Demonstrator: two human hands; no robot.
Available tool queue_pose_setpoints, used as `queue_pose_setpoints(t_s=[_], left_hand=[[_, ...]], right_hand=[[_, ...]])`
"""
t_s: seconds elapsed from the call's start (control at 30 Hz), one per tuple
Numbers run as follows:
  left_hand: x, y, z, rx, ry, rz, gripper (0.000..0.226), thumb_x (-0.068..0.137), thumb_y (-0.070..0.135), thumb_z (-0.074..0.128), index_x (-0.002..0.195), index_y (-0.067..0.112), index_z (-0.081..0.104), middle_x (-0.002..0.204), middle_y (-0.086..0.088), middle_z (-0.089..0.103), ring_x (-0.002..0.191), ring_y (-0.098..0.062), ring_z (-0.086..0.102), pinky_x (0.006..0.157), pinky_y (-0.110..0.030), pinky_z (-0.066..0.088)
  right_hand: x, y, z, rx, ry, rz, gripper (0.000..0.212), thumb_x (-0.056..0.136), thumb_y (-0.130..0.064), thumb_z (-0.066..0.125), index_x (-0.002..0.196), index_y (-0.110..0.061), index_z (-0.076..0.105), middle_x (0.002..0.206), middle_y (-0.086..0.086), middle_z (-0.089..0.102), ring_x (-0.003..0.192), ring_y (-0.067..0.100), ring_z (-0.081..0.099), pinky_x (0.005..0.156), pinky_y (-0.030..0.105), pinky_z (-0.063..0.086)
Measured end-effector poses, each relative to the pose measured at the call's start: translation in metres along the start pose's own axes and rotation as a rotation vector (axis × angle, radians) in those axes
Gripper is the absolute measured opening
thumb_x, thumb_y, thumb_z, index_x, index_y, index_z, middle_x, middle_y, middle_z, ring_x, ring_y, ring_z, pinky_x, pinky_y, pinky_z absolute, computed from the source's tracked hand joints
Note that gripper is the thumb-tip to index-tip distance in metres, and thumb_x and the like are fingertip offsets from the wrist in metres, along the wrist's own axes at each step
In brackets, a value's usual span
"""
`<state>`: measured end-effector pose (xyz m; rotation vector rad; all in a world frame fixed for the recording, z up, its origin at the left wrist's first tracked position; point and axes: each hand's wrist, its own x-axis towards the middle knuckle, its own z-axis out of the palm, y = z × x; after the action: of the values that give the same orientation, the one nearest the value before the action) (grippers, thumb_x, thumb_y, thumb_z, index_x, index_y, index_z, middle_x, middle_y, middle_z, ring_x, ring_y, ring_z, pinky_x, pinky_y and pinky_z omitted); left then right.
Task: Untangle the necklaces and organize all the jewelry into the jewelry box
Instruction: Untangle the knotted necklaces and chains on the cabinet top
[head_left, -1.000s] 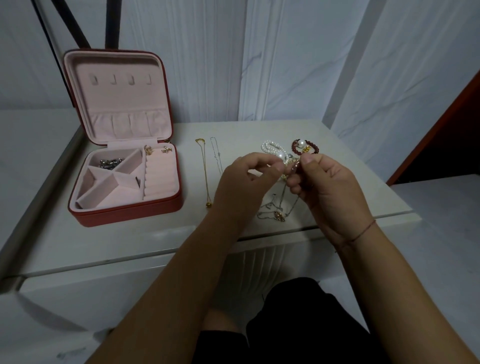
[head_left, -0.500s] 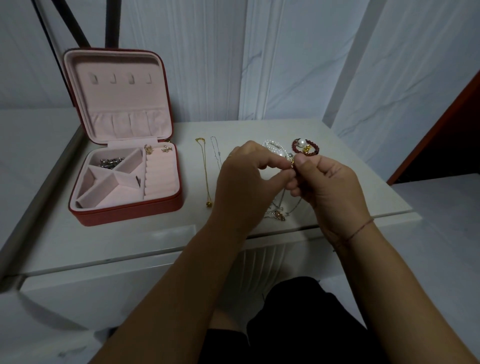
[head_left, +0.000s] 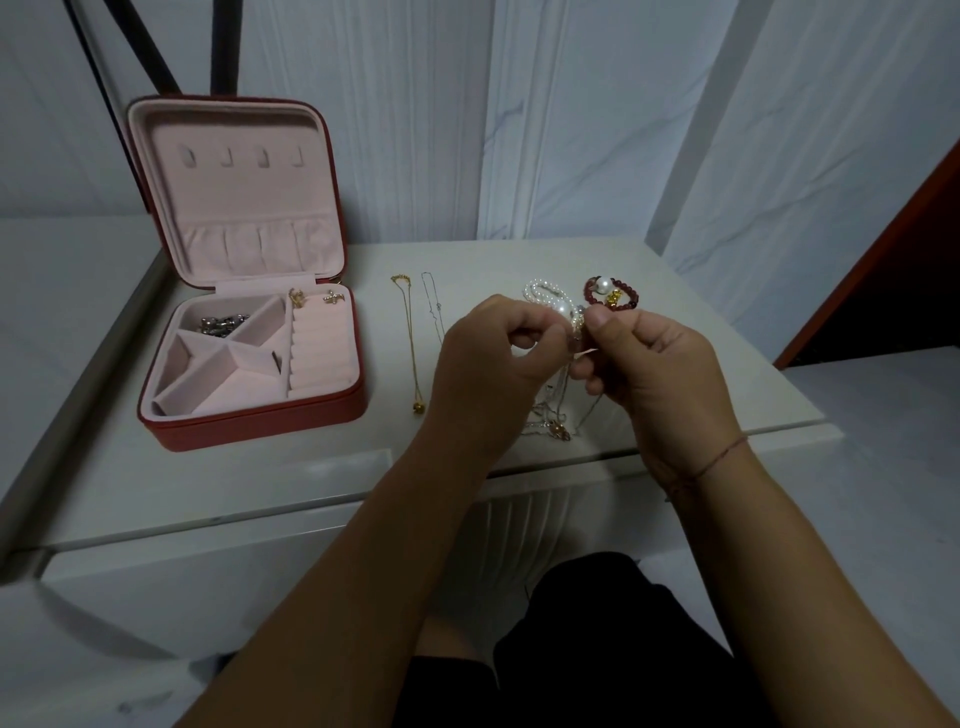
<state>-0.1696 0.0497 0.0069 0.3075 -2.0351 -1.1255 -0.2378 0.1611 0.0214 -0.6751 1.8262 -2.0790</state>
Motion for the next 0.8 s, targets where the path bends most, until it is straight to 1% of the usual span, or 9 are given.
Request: queue_pose_setpoints(t_s=[0.07,0.2,0.27,0.33,0.43,0.53,0.67,0.73,0.8], left_hand=[[0.0003,0.0003,-0.0002,-0.036,-0.027,-0.05,0.009,0.09,0.012,0.06,0.092,0.01,0.068,0.088,0.003,0.064,0.081,-0.007,0.059,0.071,-0.007,0.045],[-0.0008,0.0019,-0.0012,-0.093,-0.063,-0.122,0.011,0.092,0.017,0.06,0.095,0.012,0.068,0.093,0.001,0.066,0.084,-0.004,0.059,0.073,-0.006,0.045],[-0.0022,0.0028,-0.0022,-0.112,-0.083,-0.115,0.007,0.088,0.018,0.065,0.093,0.014,0.068,0.089,0.003,0.065,0.079,-0.007,0.059,0.073,-0.012,0.048],[-0.0034,0.0039,-0.0029,-0.117,-0.094,-0.107,0.009,0.083,0.018,0.072,0.091,0.017,0.068,0.085,0.006,0.064,0.077,-0.007,0.059,0.074,-0.017,0.05],[-0.0037,0.004,-0.0017,-0.1,-0.08,-0.091,0.009,0.082,0.016,0.073,0.089,0.018,0.068,0.086,0.003,0.067,0.08,-0.01,0.062,0.074,-0.019,0.051],[-0.0025,0.0033,-0.0015,-0.087,-0.079,-0.081,0.006,0.084,0.014,0.07,0.09,0.015,0.069,0.082,0.006,0.064,0.073,-0.005,0.057,0.07,-0.013,0.048],[-0.0024,0.0034,-0.002,-0.11,-0.11,-0.103,0.011,0.086,0.013,0.067,0.096,0.008,0.071,0.086,-0.002,0.067,0.074,-0.006,0.059,0.07,-0.01,0.048],[-0.0028,0.0048,-0.003,-0.156,-0.111,-0.138,0.011,0.086,0.012,0.067,0.096,0.008,0.071,0.086,-0.001,0.068,0.077,-0.006,0.061,0.071,-0.009,0.048],[-0.0032,0.0056,-0.0047,-0.253,-0.128,-0.197,0.011,0.087,0.011,0.065,0.096,0.008,0.071,0.087,0.002,0.069,0.078,0.001,0.061,0.072,-0.008,0.047]], right_hand=[[0.0004,0.0001,-0.0004,-0.003,0.013,0.002,0.017,0.091,-0.017,0.06,0.082,-0.004,0.068,0.065,0.002,0.064,0.055,0.01,0.057,0.052,0.02,0.045],[0.0007,0.0008,-0.0007,-0.01,0.029,0.002,0.017,0.09,-0.017,0.061,0.08,-0.005,0.068,0.066,0.002,0.063,0.056,0.01,0.055,0.053,0.021,0.044],[0.0011,0.0013,-0.0012,-0.011,0.037,0.002,0.017,0.09,-0.017,0.062,0.08,-0.005,0.068,0.063,0.002,0.062,0.056,0.01,0.055,0.053,0.021,0.044],[0.0014,0.0015,-0.0015,-0.024,0.037,-0.003,0.018,0.09,-0.018,0.062,0.079,-0.005,0.068,0.061,0.003,0.06,0.056,0.01,0.053,0.053,0.02,0.043],[0.0012,0.0018,-0.0014,-0.039,0.032,-0.009,0.019,0.09,-0.017,0.062,0.081,-0.001,0.068,0.065,0.006,0.058,0.057,0.009,0.051,0.054,0.021,0.043],[0.001,0.0023,-0.0017,-0.046,0.031,-0.008,0.019,0.089,-0.018,0.062,0.08,-0.003,0.067,0.067,0.006,0.056,0.056,0.009,0.05,0.054,0.022,0.042],[0.0012,0.0023,-0.0026,-0.043,0.043,-0.002,0.019,0.089,-0.021,0.063,0.076,-0.007,0.065,0.061,0.003,0.052,0.054,0.01,0.046,0.054,0.023,0.04],[0.0016,0.0023,-0.0024,-0.049,0.044,0.0,0.021,0.089,-0.023,0.063,0.072,-0.01,0.064,0.057,0.002,0.048,0.052,0.01,0.042,0.053,0.023,0.037],[0.0024,0.0026,-0.0024,-0.04,0.048,0.007,0.024,0.088,-0.025,0.063,0.068,-0.013,0.061,0.054,0.001,0.046,0.05,0.011,0.04,0.052,0.023,0.035]])
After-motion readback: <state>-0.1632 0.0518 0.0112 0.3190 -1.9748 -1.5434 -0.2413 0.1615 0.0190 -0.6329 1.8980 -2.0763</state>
